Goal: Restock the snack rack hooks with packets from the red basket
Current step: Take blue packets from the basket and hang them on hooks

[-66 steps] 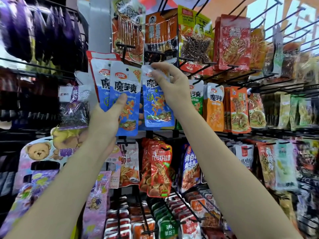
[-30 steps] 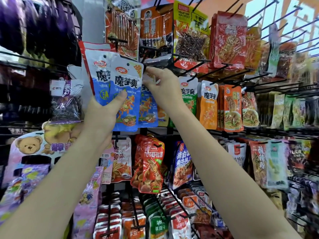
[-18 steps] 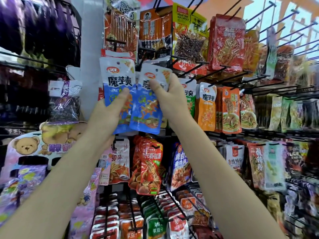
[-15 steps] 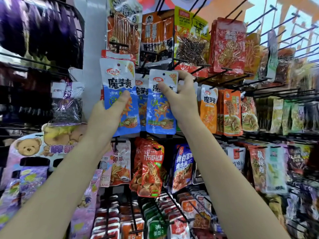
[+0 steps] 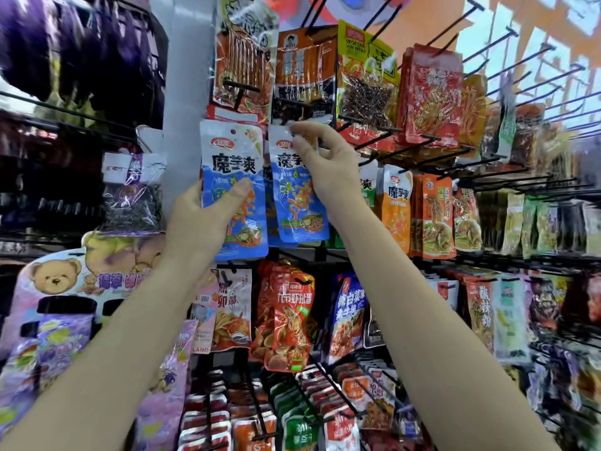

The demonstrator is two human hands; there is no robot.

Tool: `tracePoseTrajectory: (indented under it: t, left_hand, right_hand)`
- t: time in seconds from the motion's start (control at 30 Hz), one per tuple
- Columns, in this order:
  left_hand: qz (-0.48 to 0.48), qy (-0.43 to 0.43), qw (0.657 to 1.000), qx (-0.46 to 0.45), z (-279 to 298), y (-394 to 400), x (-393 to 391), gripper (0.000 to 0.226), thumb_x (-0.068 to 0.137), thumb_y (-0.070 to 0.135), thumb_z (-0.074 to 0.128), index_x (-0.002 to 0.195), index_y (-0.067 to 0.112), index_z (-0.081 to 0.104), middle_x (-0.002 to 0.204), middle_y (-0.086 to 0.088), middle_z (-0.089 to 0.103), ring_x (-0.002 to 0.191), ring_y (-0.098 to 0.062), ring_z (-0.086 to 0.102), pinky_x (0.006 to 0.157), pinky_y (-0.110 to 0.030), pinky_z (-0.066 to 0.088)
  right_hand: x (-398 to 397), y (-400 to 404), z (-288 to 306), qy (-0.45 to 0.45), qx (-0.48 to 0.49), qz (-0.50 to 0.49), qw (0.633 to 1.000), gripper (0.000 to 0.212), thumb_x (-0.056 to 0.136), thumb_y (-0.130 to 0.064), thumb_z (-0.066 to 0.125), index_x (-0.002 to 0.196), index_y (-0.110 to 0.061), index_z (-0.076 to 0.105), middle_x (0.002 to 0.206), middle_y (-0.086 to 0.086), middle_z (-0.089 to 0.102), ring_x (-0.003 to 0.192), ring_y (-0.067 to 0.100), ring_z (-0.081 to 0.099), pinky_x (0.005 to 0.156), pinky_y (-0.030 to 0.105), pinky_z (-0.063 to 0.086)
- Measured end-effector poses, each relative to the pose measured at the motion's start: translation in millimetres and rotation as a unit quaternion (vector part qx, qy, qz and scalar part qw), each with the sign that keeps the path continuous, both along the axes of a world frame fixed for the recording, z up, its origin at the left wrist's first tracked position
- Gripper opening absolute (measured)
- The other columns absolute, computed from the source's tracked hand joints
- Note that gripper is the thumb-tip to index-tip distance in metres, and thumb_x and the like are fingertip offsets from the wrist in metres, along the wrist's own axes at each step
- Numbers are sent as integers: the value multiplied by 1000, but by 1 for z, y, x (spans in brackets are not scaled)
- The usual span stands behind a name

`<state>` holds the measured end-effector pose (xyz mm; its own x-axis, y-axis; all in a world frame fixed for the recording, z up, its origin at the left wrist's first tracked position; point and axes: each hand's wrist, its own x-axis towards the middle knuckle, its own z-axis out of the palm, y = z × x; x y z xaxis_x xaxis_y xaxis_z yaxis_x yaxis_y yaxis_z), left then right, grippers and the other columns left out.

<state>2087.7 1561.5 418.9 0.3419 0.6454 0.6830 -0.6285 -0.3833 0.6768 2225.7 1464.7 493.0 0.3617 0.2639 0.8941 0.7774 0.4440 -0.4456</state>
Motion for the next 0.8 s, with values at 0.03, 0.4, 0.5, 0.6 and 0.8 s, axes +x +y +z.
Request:
tracePoseTrajectory:
  t: [0.03,0.4,0.5,0.6,0.8]
  left_hand:
    - [-3,4,1000,0,0,2,-1,13,90,34,76,78,28,74,87,0,78,85,-27,74,84,-57,60]
    - [-82,3,996,-26,-6,13,9,20,89,40,74,104,26,68,102,-9,78,92,-35,74,85,-61,58]
    - [-121,0,992,-44,-4,13,8,31,100,23,55,118,-2,59,90,-20,76,65,-35,73,66,-52,61]
    - [-141,-3,989,-39,-2,14,6,35,99,19,47,121,-8,55,93,-25,75,65,-38,72,57,-44,60]
    - [-125,-19,991,-33,-2,18,6,8,95,23,67,102,18,67,106,-18,76,95,-42,72,87,-64,56]
  right_hand:
    - [0,2,1,5,2,1,1000,19,98,-15,65,115,-11,71,102,-4,71,83,17,62,69,19,53]
    - [-6,6,6,-13,-13,-6,1000,12,95,-15,68,106,-20,71,105,7,71,91,17,63,79,23,49]
    - [-2,8,5,-40,-4,-12,999,14,95,-16,68,101,-27,72,92,7,68,76,22,51,71,34,46]
    - [2,7,3,-33,10,-14,999,14,95,-16,68,104,-25,72,103,9,71,82,25,55,79,38,52]
    - [1,13,3,20,-25,-29,999,17,94,-17,70,110,-22,72,103,7,71,94,21,64,84,36,53]
